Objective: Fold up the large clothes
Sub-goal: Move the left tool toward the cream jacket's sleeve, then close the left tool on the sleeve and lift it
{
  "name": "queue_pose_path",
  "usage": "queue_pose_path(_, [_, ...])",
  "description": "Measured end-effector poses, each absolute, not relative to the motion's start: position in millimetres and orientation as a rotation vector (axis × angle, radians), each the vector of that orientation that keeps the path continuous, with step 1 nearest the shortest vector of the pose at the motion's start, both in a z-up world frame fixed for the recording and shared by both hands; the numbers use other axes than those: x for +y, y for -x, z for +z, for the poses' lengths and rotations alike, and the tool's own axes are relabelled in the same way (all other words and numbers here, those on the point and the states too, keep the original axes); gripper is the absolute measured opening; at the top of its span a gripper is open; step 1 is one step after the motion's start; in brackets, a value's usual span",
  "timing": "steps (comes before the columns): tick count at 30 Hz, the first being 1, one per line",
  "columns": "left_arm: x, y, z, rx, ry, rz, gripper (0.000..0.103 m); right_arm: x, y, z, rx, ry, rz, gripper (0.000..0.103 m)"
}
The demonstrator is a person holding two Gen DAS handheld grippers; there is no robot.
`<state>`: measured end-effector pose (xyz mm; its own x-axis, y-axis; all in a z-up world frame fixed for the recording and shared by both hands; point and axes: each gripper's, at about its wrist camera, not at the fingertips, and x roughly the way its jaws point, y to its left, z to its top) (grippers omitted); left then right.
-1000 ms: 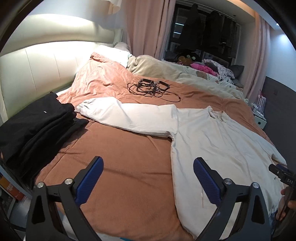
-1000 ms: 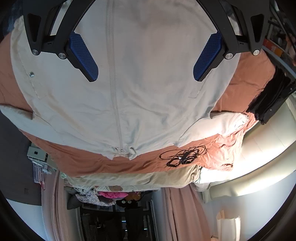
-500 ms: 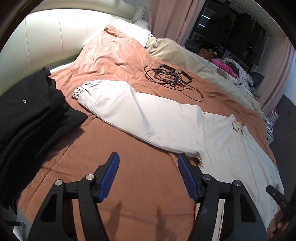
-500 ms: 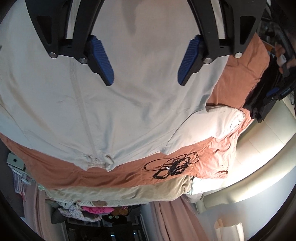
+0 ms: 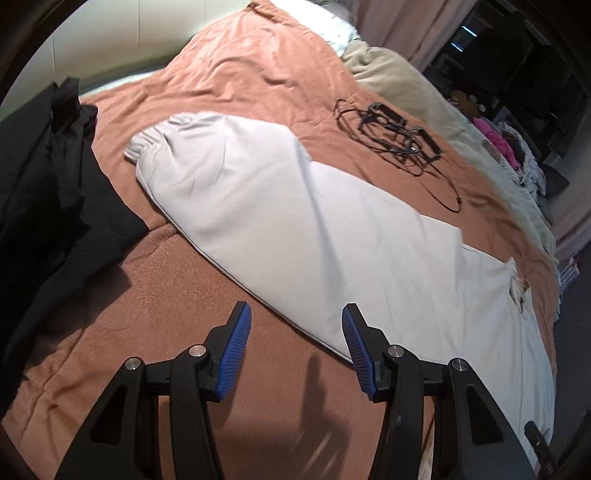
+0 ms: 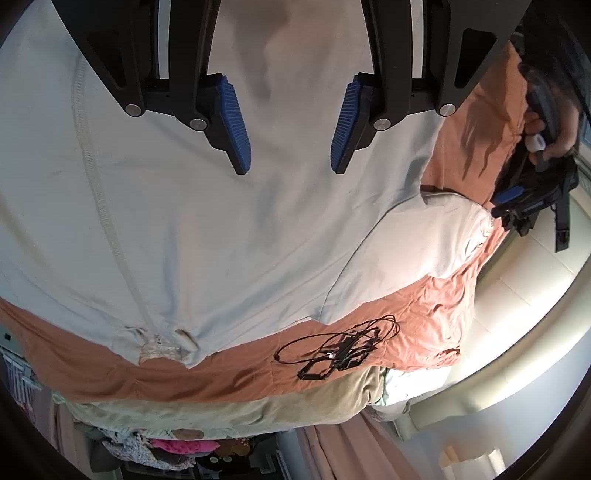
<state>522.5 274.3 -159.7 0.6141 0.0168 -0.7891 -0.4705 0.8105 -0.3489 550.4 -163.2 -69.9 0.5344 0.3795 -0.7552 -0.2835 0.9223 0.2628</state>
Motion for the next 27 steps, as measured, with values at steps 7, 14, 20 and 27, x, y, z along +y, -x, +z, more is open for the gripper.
queue_pose_path(7, [291,-551,-193,0.947,0.626,0.377,0.052,-145,-567,-84,0.972,-0.158,0.432,0.03])
queue_pose_path(14, [311,-562,-201,0.907,0.64,0.448,0.007,-122,-579,-95,1.023,-0.225,0.486,0.014])
queue_pose_path(20, [303,-559,-158,0.79,0.607,0.366,0.005,-88,-593,-110,1.088,-0.314,0.563,0.006])
queue_pose_path(27, [289,-552,-98,0.69,0.592,0.233,0.005,-61,-604,-129,1.141,-0.401,0.616,0.006])
